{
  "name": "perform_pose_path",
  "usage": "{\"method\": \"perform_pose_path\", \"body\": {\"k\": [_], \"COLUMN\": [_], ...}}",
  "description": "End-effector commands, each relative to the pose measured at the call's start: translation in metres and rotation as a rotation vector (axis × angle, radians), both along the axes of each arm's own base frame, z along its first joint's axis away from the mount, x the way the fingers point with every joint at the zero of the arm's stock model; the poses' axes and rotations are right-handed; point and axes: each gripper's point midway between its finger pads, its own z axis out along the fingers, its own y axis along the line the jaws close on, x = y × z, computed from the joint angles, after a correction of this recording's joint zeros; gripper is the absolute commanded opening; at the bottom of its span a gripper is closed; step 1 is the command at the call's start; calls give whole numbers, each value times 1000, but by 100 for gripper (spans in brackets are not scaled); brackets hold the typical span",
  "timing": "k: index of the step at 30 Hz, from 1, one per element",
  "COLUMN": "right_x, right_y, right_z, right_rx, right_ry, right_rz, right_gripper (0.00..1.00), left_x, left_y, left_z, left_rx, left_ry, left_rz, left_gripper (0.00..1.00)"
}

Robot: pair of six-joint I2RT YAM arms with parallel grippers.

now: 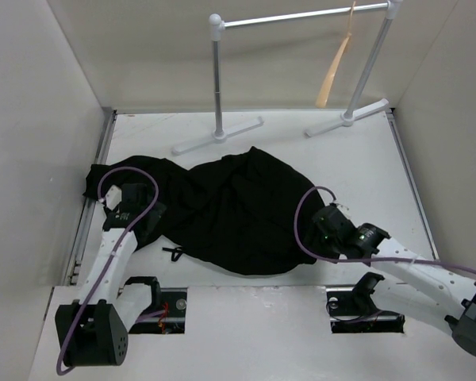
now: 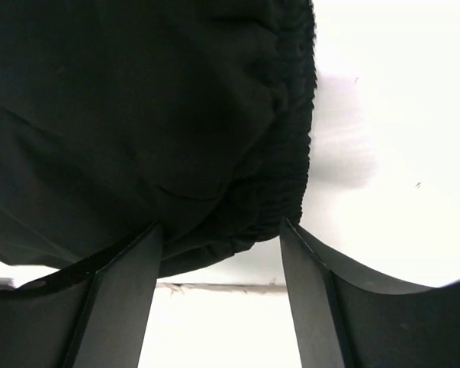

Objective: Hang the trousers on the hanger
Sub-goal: Flatten out the trousers at the center of the board.

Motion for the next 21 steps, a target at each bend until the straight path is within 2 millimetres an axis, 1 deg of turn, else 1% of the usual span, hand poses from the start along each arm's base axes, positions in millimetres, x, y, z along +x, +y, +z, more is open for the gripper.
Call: {"method": "perform_pose_path", "body": {"k": [1, 3, 5, 6, 8, 9, 10, 12, 13, 14, 15, 16, 17, 19, 21], "right_x": [-7, -8, -7, -5, -1, 0, 1, 8, 14, 20, 26, 31, 34, 39, 41], "right_y": [9, 9, 12, 13, 18, 19, 22, 24, 23, 20, 18, 15, 12, 5, -6], "right_z": [-1, -8, -12, -13, -14, -17, -19, -22, -23, -23, -23, -20, -18, -11, -7], "right_rx": [4, -10, -18, -20, -18, -20, -18, -21, -23, -26, -30, -33, -37, -47, -70], "right_ry": [21, 34, 38, 39, 36, 38, 43, 35, 31, 29, 24, 14, 2, -30, -46], "right_rz": [25, 30, 39, 40, 45, 46, 54, 59, 45, 29, 14, 1, -11, -37, -59], "right_gripper": [71, 74, 75, 75, 73, 70, 65, 52, 42, 32, 22, 15, 11, 7, 5], "left_x": [-1, 4, 9, 10, 14, 15, 16, 17, 17, 18, 19, 21, 23, 27, 33], "left_y": [5, 10, 12, 13, 12, 12, 11, 13, 14, 16, 18, 21, 25, 36, 48], "left_z": [-7, -13, -25, -30, -41, -45, -50, -53, -52, -49, -42, -30, -15, 22, 58], "left_rx": [-26, -27, -37, -44, -67, -76, -84, -95, -95, -98, -97, -93, -82, -44, 2], "left_ry": [-1, -8, 7, 19, 38, 44, 52, 51, 44, 32, 10, -25, -68, -156, -223], "left_rz": [50, 64, 73, 80, 85, 92, 99, 113, 118, 126, 132, 141, 154, 178, 194], "left_gripper": [67, 67, 67, 66, 61, 55, 46, 26, 16, 10, 6, 4, 3, 2, 1]}}
